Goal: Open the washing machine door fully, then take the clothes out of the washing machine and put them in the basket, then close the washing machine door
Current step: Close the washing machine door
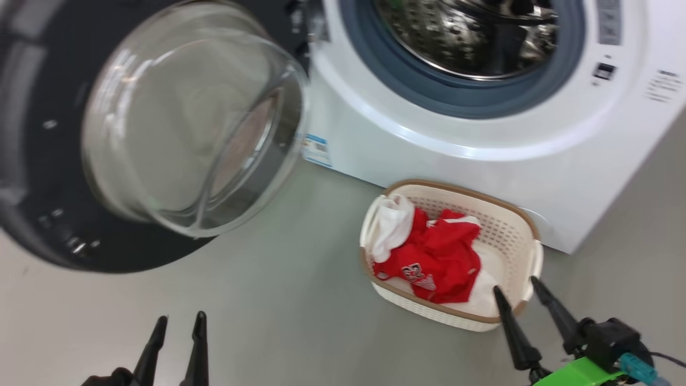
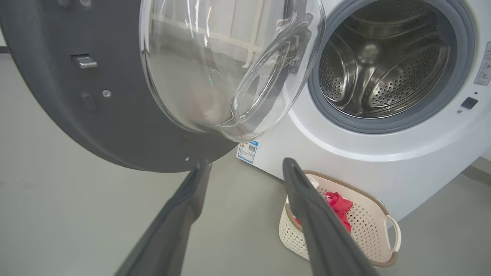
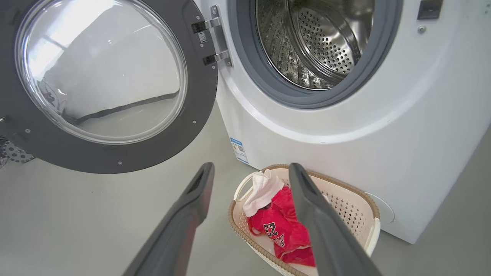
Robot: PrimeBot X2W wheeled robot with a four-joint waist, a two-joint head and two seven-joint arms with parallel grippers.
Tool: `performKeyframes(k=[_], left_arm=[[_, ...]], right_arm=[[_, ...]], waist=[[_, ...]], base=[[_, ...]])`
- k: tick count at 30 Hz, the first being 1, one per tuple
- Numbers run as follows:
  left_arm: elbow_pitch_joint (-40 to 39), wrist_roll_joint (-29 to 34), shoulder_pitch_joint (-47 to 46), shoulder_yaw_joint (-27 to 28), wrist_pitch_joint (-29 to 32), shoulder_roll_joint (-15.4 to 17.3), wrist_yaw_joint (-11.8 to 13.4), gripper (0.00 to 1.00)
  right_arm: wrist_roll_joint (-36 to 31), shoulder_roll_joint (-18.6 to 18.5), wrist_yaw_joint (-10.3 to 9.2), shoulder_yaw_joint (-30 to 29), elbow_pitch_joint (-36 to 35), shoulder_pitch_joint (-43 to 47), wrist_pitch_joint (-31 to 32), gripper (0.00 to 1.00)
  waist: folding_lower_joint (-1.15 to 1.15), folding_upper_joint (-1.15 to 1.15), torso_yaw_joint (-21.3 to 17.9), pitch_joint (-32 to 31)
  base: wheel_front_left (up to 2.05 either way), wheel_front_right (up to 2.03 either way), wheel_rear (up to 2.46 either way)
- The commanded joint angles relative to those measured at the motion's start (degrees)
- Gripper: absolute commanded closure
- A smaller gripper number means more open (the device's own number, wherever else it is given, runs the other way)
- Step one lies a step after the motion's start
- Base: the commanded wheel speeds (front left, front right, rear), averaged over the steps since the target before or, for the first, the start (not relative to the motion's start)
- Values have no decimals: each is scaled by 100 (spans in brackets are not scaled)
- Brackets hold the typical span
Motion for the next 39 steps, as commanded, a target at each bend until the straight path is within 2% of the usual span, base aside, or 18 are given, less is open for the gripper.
performKeyframes(k=[1,9,18,19,20,21,26,33,35,36,39], left_arm=[[-135,-57,-8,214,-29,48,61,0],[-246,-233,148,366,-29,48,145,0],[-357,-255,210,399,-29,48,160,0],[-386,-293,200,410,-29,48,151,2],[-430,-326,184,423,-29,48,145,58],[-490,-358,162,444,-29,48,139,100],[-772,-316,-13,684,-29,48,75,100],[-1728,135,-929,1589,-29,76,-65,100],[-1993,174,-1328,1723,-29,292,-76,100],[-2157,78,-1734,1774,-29,597,-79,100],[-2109,-308,-2391,1891,-29,1056,-80,100]], right_arm=[[0,-101,43,236,-97,-159,-37,0],[87,-243,43,583,49,-451,-37,0],[141,-254,43,684,97,-466,-37,0],[143,-251,43,683,96,-459,-37,0],[145,-249,43,681,93,-450,-37,0],[147,-245,43,675,90,-440,-37,0],[137,-225,43,644,62,-398,-37,0],[79,-198,43,560,-8,-362,-37,0],[68,-202,43,528,-26,-356,-37,0],[58,-211,43,497,-43,-352,-37,0],[40,-231,43,443,-63,-367,-37,0]], waist=[[0,0,311,-16],[0,0,369,26],[0,0,359,-51],[0,0,356,-57],[0,0,353,-61],[0,0,351,-66],[0,0,342,-63],[0,0,337,14],[0,0,333,46],[0,0,332,89],[0,0,324,178]], base=[[0,0,0],[0,0,0],[0,0,0],[0,0,0],[0,0,0],[0,0,0],[0,0,0],[0,0,0],[0,0,0],[0,0,0],[0,0,0]])
